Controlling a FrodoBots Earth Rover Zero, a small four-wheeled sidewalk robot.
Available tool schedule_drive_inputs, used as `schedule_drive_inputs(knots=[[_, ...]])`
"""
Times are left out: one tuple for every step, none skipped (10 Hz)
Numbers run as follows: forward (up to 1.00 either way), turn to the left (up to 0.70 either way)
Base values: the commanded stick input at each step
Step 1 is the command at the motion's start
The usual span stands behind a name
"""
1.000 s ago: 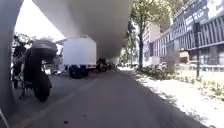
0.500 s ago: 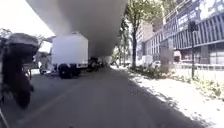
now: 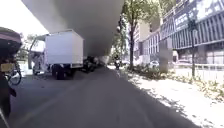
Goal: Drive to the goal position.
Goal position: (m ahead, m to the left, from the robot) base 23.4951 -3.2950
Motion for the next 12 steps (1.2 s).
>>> schedule_drive_inputs(knots=[[0.45,0.0],[0.45,0.0],[0.45,0.0],[0.45,0.0],[0.45,0.0],[0.45,0.0],[0.45,0.0],[0.17,0.0],[0.0,0.0],[0.0,0.0],[0.0,0.0],[0.0,0.0]])
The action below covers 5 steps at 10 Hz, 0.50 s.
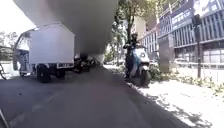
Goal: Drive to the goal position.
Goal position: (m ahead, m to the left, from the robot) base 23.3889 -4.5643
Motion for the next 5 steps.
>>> schedule_drive_inputs(knots=[[0.19,0.0],[0.45,0.0],[0.45,0.0],[0.45,0.0],[0.45,0.0]])
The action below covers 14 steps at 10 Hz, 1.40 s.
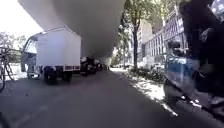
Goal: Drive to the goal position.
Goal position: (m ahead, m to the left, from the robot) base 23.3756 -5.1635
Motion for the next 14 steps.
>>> schedule_drive_inputs(knots=[[0.45,0.0],[0.45,0.0],[0.45,0.0],[0.45,0.0],[0.45,0.0],[0.45,0.0],[0.45,0.0],[0.45,0.0],[0.45,0.0],[0.45,0.0],[0.45,0.0],[0.45,0.0],[0.45,0.0],[0.45,0.0]])
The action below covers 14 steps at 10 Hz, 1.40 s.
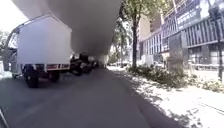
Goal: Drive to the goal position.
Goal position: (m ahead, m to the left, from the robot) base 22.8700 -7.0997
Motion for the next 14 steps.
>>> schedule_drive_inputs(knots=[[0.45,0.0],[0.45,0.0],[0.45,0.0],[0.45,0.25],[0.45,0.27],[0.45,0.27],[0.45,0.27],[0.45,0.27],[0.45,0.0],[0.45,0.0],[0.45,0.0],[0.45,0.0],[0.45,0.0],[0.45,0.0]])
